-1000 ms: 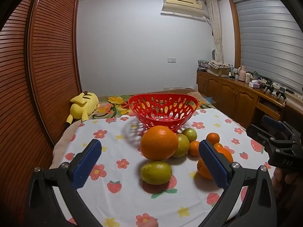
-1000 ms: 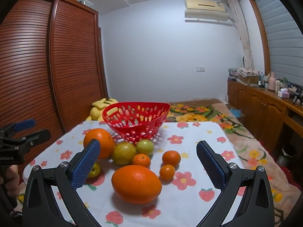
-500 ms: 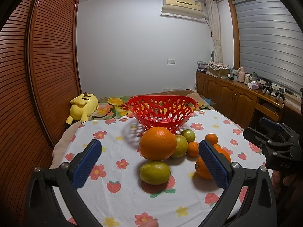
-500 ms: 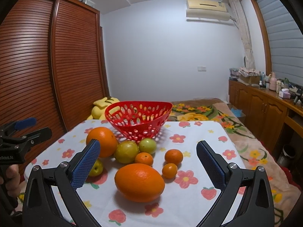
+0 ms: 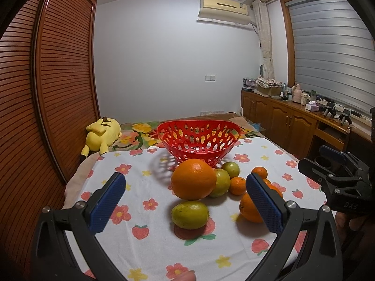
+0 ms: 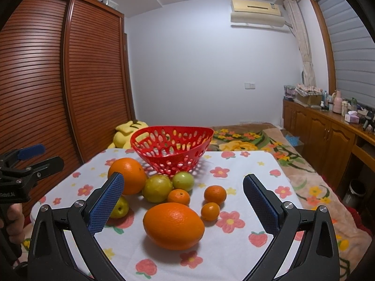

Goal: Organize fruits

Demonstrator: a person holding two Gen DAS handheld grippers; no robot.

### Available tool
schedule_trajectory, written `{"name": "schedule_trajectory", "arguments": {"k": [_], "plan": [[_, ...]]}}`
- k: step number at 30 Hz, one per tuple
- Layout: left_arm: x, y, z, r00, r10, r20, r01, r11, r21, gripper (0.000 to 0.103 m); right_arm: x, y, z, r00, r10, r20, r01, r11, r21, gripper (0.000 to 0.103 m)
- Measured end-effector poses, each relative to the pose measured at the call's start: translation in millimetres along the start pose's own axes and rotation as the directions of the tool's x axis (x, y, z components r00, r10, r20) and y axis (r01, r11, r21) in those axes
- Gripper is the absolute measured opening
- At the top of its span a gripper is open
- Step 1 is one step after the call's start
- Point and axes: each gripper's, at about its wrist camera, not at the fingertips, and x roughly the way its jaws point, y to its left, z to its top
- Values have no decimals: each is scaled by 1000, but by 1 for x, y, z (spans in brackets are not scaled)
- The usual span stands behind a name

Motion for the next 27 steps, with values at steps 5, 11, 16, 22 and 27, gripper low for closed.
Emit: {"name": "schedule_trajectory", "arguments": {"k": [5, 11, 16, 22, 27], "plan": [[-1, 0, 1, 1000, -3, 4, 3, 1000, 5, 103, 0, 0, 0, 1000, -1, 0, 1, 1000, 0, 103], [-1, -1, 0, 1000, -2, 4, 2, 1000, 3, 103, 0, 1, 2, 1000, -1, 3, 1, 1000, -1, 103], [-1, -1, 1, 1000, -3, 6, 3, 1000, 4, 103, 0, 2, 2, 1000, -2, 4, 2, 1000, -1, 103], [-3, -2, 2, 1000, -5, 10, 5, 1000, 5, 103, 0, 2, 2, 1000, -2, 4, 2, 1000, 0, 103], [-4, -2, 1, 1000, -6, 8, 5, 1000, 5, 103, 0, 2, 1, 1000, -1, 4, 1, 1000, -1, 103]]}}
